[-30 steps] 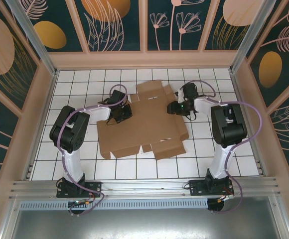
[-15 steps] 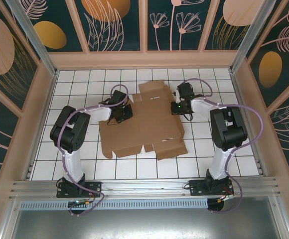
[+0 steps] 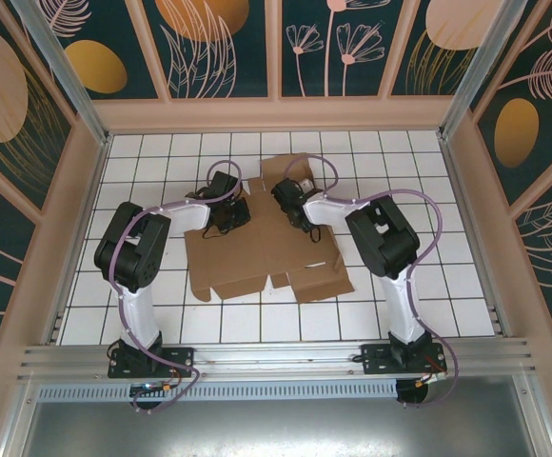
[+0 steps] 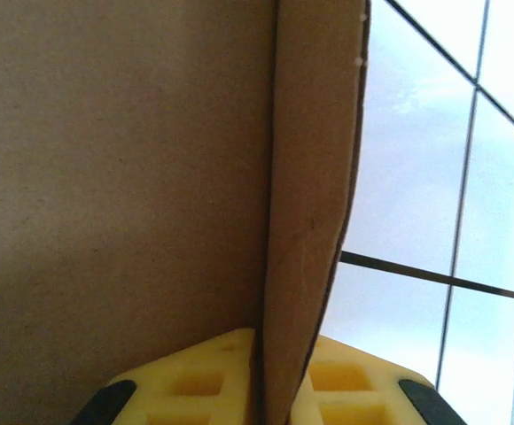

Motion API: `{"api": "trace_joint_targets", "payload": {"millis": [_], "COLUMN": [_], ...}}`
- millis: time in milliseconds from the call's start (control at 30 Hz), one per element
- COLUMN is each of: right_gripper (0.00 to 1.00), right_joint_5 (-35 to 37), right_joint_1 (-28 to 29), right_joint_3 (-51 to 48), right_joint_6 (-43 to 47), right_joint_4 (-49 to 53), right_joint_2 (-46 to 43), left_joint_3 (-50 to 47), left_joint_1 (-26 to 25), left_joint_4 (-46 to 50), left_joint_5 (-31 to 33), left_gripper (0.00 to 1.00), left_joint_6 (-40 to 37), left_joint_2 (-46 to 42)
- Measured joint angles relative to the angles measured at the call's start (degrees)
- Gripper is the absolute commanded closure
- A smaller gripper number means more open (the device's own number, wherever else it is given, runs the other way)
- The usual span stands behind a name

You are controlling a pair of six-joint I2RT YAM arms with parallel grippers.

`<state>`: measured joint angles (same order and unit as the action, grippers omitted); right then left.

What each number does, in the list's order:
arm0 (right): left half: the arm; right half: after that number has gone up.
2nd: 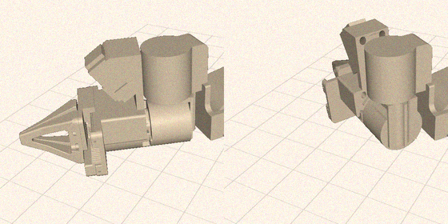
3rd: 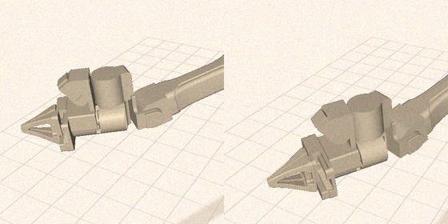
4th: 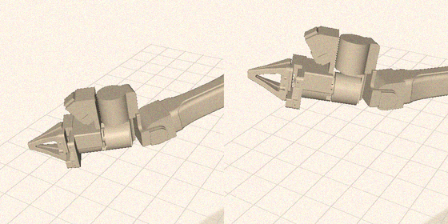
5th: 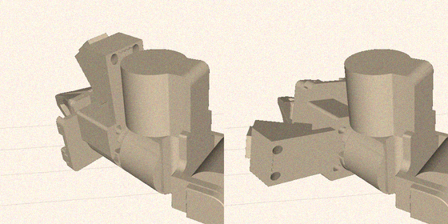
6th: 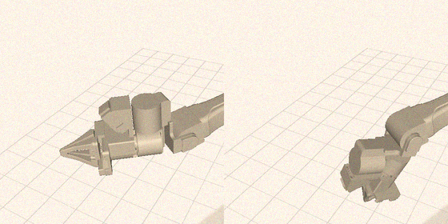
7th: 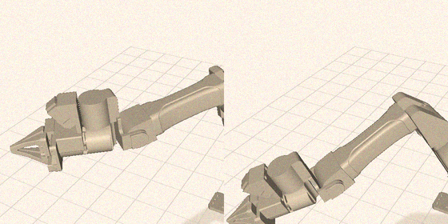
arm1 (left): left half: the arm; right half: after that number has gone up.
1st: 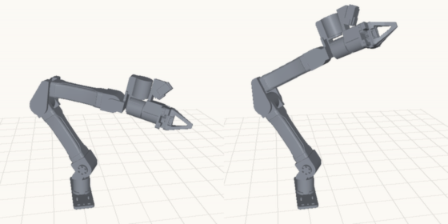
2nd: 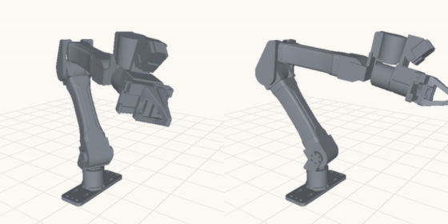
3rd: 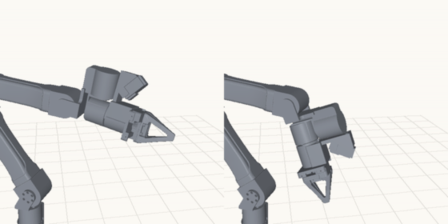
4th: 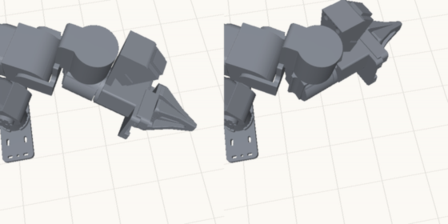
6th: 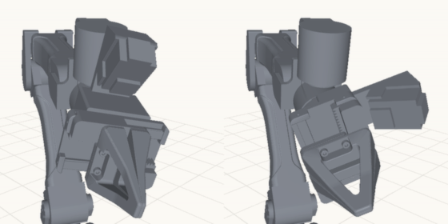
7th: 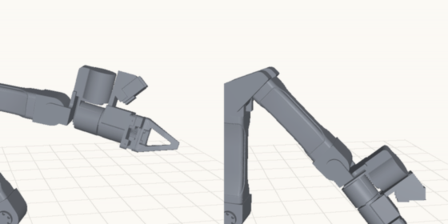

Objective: Fold the paper box

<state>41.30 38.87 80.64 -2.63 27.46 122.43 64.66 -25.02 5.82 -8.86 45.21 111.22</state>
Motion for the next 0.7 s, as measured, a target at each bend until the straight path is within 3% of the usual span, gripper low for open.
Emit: {"api": "trace_joint_targets", "payload": {"millis": [167, 333, 500, 700], "right_gripper": [0.76, 0.72, 0.88, 0.93], "right_joint_5": [-1.4, -17.7, -37.0, -44.2], "right_joint_1": [-0.8, -7.4, -17.8, -21.3], "right_joint_3": [-0.9, -6.8, -12.9, -14.0], "right_joint_6": [1.1, 0.3, -2.8, -3.5], "right_joint_4": [-0.9, -5.4, -10.8, -11.6], "right_joint_2": [-1.2, -8.7, -16.2, -18.3], "left_joint_3": [0.0, 0.0, 0.0, 0.0], "left_joint_1": [0.0, -0.1, -0.6, -0.8], "left_joint_4": [0.0, 0.0, -0.3, -0.4], "left_joint_5": [0.2, 0.3, -1.2, -3.1], "left_gripper": [1.00, 1.00, 1.00, 1.00], "left_joint_6": [0.0, 0.0, 0.0, 0.0], "left_joint_2": [0.0, 0.0, 0.0, 0.0]}}
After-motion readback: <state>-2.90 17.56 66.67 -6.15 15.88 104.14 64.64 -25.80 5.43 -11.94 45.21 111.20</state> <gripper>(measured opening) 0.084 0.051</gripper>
